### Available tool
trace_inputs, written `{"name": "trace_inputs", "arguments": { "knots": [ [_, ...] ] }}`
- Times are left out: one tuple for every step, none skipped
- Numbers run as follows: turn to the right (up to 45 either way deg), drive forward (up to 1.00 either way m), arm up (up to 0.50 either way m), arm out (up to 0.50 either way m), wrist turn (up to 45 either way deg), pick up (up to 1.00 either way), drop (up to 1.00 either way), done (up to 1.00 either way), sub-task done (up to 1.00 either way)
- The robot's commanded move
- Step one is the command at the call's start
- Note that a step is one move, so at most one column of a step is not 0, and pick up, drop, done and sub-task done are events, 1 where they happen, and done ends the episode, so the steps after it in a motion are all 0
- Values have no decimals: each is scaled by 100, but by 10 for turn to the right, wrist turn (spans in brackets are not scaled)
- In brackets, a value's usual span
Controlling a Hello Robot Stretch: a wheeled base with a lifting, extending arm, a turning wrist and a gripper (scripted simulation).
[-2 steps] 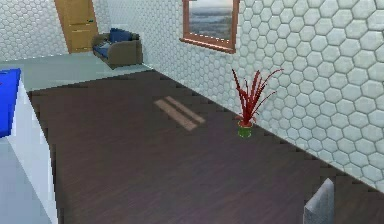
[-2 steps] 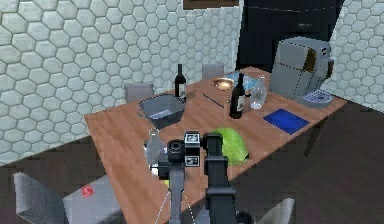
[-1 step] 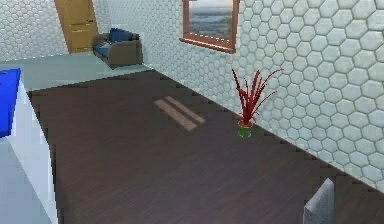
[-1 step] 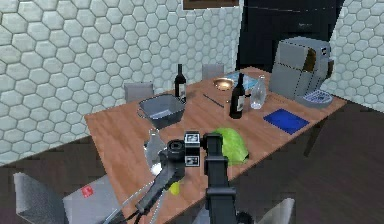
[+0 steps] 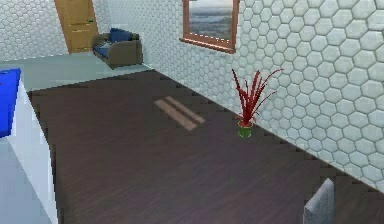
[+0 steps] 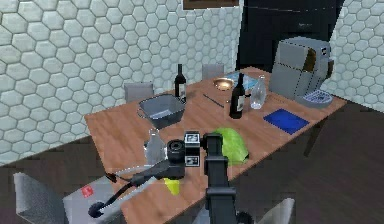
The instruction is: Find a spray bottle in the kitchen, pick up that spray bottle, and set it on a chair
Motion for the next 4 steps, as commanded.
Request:
{"name": "trace_inputs", "arguments": {
  "knots": [
    [0, 0, 0, 0, 450, 0, 0, 0, 0],
    [0, 0, 0, 0, 330, 0, 0, 0, 0],
    [0, 0, -30, 0, 0, 0, 0, 0, 0],
    [0, 0, 0, 0, 0, 100, 0, 0, 0]
  ]
}}
